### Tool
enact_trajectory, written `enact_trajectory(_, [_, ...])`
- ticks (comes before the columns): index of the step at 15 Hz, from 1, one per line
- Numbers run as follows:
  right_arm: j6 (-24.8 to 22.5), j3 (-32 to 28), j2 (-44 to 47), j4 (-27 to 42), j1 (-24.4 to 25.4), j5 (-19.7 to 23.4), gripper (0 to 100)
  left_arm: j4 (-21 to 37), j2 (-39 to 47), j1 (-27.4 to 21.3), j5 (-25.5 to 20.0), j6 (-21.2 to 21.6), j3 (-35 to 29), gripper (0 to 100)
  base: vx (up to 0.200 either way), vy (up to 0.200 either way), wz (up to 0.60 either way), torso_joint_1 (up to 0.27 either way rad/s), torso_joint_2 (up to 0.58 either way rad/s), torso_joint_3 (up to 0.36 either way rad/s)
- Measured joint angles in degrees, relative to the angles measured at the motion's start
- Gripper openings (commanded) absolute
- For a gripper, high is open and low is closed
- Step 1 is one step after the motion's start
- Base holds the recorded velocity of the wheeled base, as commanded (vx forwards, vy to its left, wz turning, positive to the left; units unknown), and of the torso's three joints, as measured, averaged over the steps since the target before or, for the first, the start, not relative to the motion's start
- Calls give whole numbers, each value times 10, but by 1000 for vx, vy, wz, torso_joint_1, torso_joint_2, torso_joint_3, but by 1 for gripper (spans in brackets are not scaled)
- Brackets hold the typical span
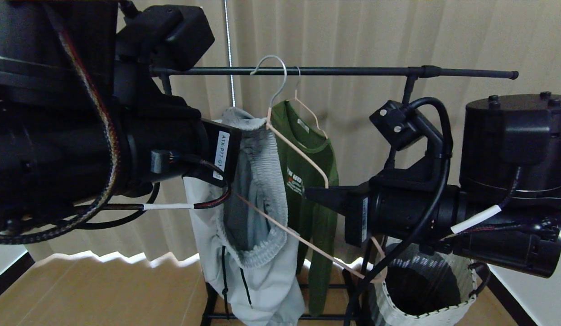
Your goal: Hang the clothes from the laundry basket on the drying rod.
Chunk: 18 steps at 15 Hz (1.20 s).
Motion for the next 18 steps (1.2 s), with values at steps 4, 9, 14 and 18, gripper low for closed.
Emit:
enact_trajectory(4, [-47, 40, -15, -61, 0, 2, 0, 1, -4, 0, -9, 0, 3, 100, 0, 0, 0, 0, 0, 0])
enact_trajectory(9, [-58, 57, -25, -84, 0, 3, 0, -4, -14, 0, -19, 3, 26, 100, 0, 0, 0, 0, 0, 0])
enact_trajectory(14, [-95, 63, -45, -76, -45, 19, 0, -27, -63, 7, -19, 9, 90, 100, 0, 0, 0, 0, 0, 0])
enact_trajectory(18, [-120, 82, -87, -28, -104, 100, 0, -128, -111, 60, -62, 84, 162, 100, 0, 0, 0, 0, 0, 0])
